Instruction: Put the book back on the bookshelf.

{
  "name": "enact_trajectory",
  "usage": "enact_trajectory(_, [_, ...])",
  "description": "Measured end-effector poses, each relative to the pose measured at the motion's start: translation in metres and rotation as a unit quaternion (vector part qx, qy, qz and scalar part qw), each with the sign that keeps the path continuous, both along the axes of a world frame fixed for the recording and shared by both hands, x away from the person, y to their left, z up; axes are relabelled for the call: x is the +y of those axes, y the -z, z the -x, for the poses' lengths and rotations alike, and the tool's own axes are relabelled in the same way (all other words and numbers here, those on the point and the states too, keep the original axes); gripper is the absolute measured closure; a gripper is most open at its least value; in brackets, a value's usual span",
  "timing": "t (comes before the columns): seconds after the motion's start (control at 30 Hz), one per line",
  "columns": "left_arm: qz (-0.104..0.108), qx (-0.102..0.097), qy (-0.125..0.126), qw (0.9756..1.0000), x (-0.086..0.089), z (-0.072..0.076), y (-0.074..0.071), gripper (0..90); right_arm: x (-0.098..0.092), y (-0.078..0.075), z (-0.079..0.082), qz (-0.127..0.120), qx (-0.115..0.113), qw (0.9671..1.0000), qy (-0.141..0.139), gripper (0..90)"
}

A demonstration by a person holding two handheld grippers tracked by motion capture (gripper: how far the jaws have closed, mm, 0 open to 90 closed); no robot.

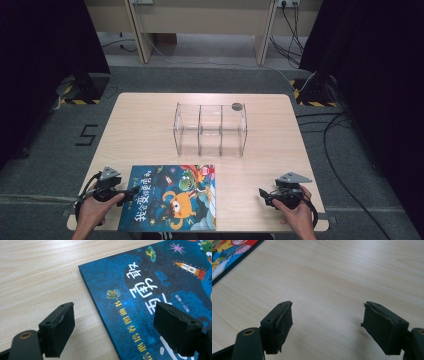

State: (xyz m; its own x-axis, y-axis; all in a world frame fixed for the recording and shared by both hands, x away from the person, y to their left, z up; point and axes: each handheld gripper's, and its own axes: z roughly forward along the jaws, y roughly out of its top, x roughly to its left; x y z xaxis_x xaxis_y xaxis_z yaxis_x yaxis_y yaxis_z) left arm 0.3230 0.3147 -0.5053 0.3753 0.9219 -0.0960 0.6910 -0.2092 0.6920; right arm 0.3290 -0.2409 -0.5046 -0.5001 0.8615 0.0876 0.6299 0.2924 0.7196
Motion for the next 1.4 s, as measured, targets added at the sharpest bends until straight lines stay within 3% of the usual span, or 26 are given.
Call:
enact_trajectory(0.37, [0.009,0.011,-0.001,0.9999,0.000,0.001,0.000,20.6,0.000,-0.001,0.000,-0.011,-0.003,0.9999,0.001,24.1])
enact_trajectory(0.5, [0.014,0.031,0.001,0.9994,-0.001,0.002,0.000,25.5,0.002,0.000,0.000,-0.016,0.001,0.9998,-0.011,24.0])
enact_trajectory(0.53, [0.012,0.045,0.002,0.9989,-0.002,0.002,0.000,30.8,0.004,0.000,0.001,-0.019,0.003,0.9997,-0.015,25.0])
enact_trajectory(0.6, [0.014,0.049,0.004,0.9987,-0.002,0.003,0.000,32.5,0.004,0.000,0.000,-0.019,0.002,0.9996,-0.021,25.4])
enact_trajectory(0.7, [0.017,0.053,0.012,0.9984,-0.005,0.005,-0.001,37.5,0.006,0.000,0.001,-0.023,0.006,0.9994,-0.027,25.6])
enact_trajectory(0.97, [0.013,0.054,0.012,0.9984,-0.009,0.008,-0.001,37.2,0.007,0.001,0.000,-0.033,0.009,0.9988,-0.036,26.4])
enact_trajectory(1.4, [0.010,0.064,0.079,0.9948,-0.037,0.015,-0.003,39.2,0.008,0.000,0.000,-0.043,0.011,0.9982,-0.039,26.2])
